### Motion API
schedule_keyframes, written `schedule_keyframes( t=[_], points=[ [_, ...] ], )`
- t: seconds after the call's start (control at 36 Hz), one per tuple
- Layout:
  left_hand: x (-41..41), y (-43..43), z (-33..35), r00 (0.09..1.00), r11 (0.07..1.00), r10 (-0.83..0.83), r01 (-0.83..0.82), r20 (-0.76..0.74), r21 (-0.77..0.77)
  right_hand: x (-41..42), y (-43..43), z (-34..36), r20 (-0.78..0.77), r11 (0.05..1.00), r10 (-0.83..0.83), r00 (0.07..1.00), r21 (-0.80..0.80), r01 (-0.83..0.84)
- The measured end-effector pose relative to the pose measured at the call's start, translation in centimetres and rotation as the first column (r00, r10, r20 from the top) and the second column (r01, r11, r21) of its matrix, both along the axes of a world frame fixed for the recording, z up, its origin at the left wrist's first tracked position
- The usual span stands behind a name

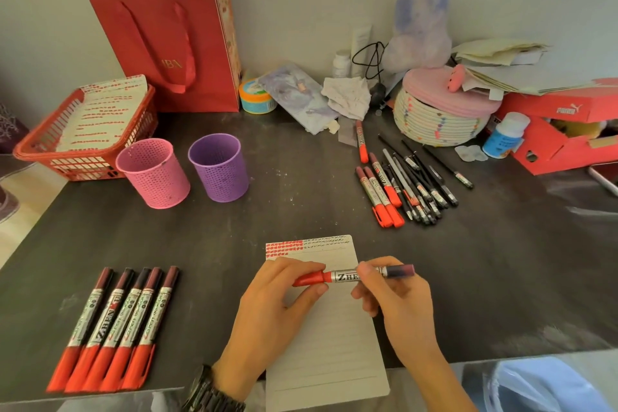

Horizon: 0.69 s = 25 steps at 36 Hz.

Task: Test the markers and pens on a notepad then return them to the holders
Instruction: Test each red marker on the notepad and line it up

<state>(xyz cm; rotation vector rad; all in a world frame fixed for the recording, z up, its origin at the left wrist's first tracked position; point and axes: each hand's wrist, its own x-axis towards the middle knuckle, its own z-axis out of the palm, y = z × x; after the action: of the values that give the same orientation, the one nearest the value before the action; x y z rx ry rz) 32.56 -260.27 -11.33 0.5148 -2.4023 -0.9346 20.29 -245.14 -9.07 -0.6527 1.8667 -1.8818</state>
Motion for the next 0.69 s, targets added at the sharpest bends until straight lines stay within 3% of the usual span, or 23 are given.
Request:
schedule_keyframes(
  t=[0.19, 0.42, 0.69],
  points=[
    [0.1, -0.2, -0.3, 0.999, 0.999, -0.03, 0.03, -0.016, -0.037, 0.1, 0.2, 0.2, -0.038, 0.997, 0.065, 0.997, 0.04, -0.063],
    [0.3, -0.2, -0.1, 0.999, 0.998, -0.052, 0.052, -0.006, -0.045, -0.6, 0.6, 0.2, 0.007, 0.998, 0.031, 1.0, -0.057, -0.03],
    [1.4, -0.9, 2.1, 0.992, 0.987, -0.115, 0.12, 0.055, -0.108, -1.7, 2.1, 2.0, -0.094, 0.917, 0.34, 0.936, 0.256, -0.307]
  ],
)
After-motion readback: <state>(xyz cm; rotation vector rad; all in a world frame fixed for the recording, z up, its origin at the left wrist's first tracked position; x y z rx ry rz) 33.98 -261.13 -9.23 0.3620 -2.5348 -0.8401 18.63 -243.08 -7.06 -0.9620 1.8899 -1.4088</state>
